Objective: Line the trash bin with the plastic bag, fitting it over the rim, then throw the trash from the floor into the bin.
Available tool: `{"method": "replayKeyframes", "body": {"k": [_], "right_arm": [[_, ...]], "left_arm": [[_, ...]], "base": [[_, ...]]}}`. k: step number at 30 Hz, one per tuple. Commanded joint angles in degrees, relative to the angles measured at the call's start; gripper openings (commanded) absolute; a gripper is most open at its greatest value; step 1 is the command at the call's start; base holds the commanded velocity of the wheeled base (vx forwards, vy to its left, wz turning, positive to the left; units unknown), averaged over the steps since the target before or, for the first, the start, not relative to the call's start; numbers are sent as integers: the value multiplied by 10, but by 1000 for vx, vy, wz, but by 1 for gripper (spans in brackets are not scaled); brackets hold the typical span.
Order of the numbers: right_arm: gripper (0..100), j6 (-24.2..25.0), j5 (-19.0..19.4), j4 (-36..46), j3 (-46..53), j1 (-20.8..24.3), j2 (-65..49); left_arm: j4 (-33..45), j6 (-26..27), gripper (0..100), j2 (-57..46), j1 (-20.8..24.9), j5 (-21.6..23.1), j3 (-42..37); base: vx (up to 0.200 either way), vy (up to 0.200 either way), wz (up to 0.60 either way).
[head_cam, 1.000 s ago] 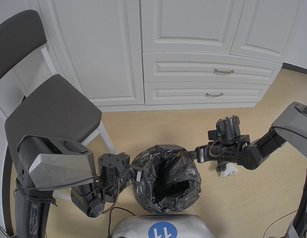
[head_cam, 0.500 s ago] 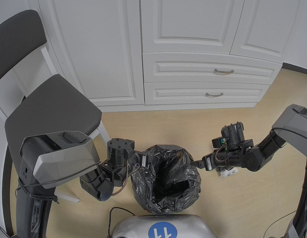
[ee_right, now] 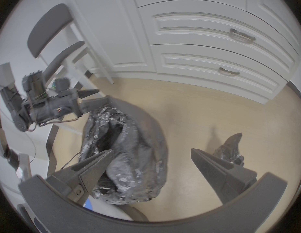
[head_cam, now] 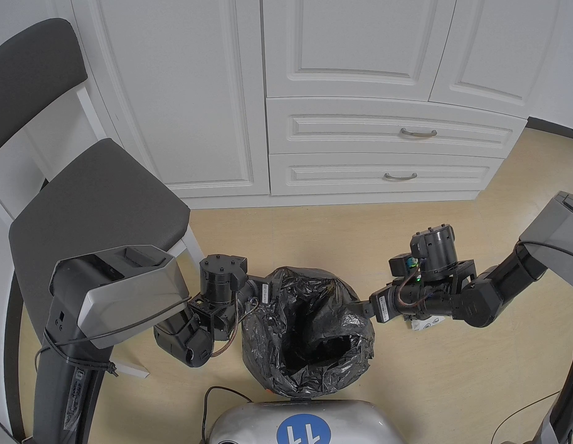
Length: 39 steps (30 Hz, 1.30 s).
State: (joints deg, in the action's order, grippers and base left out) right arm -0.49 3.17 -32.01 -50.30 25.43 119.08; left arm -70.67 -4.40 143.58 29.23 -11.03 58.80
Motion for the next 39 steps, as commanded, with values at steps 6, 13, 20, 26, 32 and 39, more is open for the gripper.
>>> {"method": "replayKeyframes", "body": {"k": [6,13,20,26,32,39], "right_arm": [[100,-6,-20,-2,-2,22,77],[100,-6,-19,-2,-31,-28,99],[100,0,-13,-2,-53,-60,101],[100,4,-13,-2,-71,-66,108],[100,38,-12,-2,-96,-71,132],[100,43,-6,-2,-99,-75,140]], "left_arm": [[-3,-5,100,6,-4,0,9],[-3,-6,100,8,-8,0,11],[-4,-13,100,14,-8,0,13],[-5,-14,100,30,-8,-1,25],[-5,-14,100,46,-18,-1,43],[-3,-16,100,50,-19,-1,45]], "base": [[0,0,0],[0,0,0],[0,0,0],[0,0,0],[0,0,0],[0,0,0]]}}
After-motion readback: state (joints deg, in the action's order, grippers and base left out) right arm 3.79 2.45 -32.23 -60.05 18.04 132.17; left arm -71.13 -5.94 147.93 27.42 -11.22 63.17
